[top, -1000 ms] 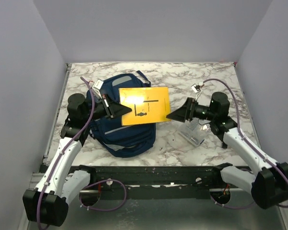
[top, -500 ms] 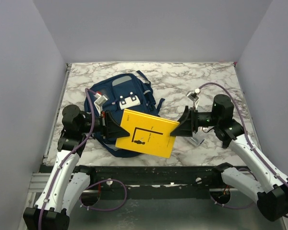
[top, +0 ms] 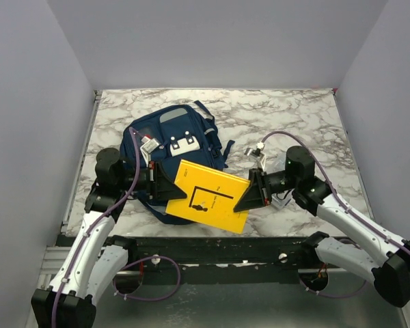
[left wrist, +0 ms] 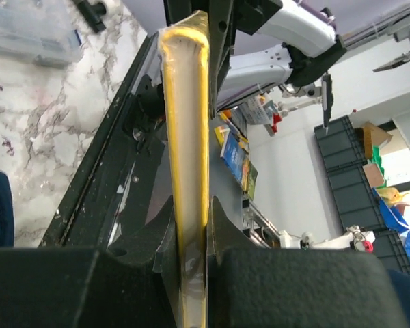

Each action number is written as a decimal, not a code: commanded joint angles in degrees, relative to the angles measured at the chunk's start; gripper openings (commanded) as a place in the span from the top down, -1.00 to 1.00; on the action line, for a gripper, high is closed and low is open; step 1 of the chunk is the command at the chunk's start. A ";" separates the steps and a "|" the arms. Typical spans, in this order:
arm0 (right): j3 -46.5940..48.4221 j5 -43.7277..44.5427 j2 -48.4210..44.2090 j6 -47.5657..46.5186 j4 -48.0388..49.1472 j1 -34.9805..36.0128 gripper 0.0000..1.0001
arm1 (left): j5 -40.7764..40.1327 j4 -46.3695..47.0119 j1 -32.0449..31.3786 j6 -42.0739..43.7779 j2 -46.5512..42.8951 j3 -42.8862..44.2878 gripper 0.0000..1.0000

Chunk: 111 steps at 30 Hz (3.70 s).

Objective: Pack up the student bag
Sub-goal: Pick up the book from the center of the board, then place the book in the student bag.

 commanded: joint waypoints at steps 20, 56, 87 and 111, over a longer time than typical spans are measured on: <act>9.51 79.60 -15.18 -3.68 -26.25 0.29 0.99 | -76.07 -47.12 -24.66 23.84 10.89 13.04 -0.43; 4.78 72.15 -14.84 -6.24 -26.79 0.29 0.99 | -88.81 -45.27 -38.81 31.67 33.83 29.59 1.00; -13.68 27.89 11.58 48.98 44.79 4.95 0.99 | -83.46 -32.20 -38.76 41.44 22.24 38.38 1.00; -1.35 75.23 63.80 37.32 83.62 14.62 0.18 | -86.84 -22.99 -38.72 46.65 14.02 27.44 1.00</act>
